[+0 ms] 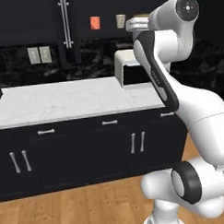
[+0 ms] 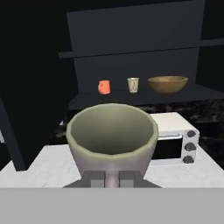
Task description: Gather all objects into one cabinet and sort the glasses and bowls to opposite sides.
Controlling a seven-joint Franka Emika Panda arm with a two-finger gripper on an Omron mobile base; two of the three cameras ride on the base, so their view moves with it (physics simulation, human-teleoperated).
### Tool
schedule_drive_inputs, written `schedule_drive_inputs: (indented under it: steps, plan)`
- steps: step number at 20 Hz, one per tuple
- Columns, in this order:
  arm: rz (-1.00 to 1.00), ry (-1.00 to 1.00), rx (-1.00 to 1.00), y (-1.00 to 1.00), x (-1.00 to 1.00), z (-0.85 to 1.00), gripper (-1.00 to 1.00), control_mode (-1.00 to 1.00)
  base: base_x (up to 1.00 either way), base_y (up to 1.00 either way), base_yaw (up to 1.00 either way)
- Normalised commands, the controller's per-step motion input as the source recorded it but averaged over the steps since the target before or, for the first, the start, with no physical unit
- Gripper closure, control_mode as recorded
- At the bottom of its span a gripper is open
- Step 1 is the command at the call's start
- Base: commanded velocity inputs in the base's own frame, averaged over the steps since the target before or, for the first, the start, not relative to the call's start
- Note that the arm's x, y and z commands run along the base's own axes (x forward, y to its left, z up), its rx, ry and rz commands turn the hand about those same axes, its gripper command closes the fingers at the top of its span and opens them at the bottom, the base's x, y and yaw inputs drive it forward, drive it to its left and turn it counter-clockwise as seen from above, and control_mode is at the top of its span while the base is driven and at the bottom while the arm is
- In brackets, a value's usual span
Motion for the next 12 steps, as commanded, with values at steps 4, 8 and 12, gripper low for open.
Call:
schedule_drive_inputs:
  steps: [4,8,12]
  plan:
    - [0.0,0.0,0.0,0.0,0.0,0.0,1.0,1.0,0.47,0.0,0.0]
    - [0.0,0.0,0.0,0.0,0.0,0.0,1.0,1.0,0.44,0.0,0.0]
    - [0.0,0.0,0.0,0.0,0.0,0.0,1.0,1.0,0.4,0.0,0.0]
